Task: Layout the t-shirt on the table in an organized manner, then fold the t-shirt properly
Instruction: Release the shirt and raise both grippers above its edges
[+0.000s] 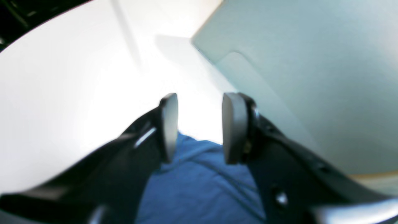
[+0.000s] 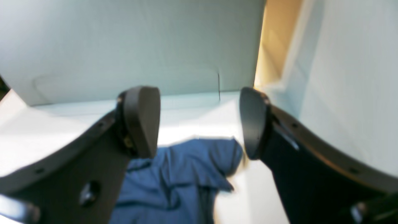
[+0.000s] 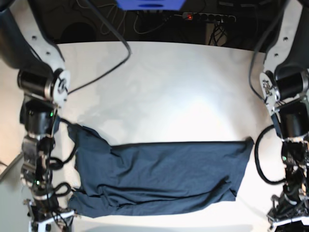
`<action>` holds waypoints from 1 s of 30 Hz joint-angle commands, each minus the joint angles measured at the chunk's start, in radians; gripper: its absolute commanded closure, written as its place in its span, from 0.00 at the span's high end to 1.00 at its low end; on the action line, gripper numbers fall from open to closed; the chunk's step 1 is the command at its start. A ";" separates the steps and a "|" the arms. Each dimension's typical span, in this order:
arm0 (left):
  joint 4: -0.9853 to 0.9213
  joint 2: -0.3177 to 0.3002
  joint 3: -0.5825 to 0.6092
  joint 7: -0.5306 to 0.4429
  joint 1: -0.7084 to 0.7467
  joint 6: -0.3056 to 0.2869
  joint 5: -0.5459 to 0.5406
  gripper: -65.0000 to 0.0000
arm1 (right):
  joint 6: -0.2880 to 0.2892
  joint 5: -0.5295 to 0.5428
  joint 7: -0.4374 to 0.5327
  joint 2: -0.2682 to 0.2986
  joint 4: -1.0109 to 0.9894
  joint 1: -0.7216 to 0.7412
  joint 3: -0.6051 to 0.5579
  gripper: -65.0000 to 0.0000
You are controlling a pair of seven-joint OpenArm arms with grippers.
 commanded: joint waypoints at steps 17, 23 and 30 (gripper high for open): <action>-0.278 -0.010 0.007 -0.153 0.245 -0.011 0.071 0.62 | 0.009 0.019 0.036 -0.023 0.565 -0.560 0.007 0.63; -0.281 0.030 0.007 -0.205 0.243 -0.017 0.244 0.62 | 0.009 0.019 0.036 -0.031 0.654 -0.675 0.007 0.63; -0.284 0.042 0.071 -0.206 0.217 -0.020 0.258 0.62 | 0.009 0.019 0.036 -0.062 0.656 -0.724 0.009 0.63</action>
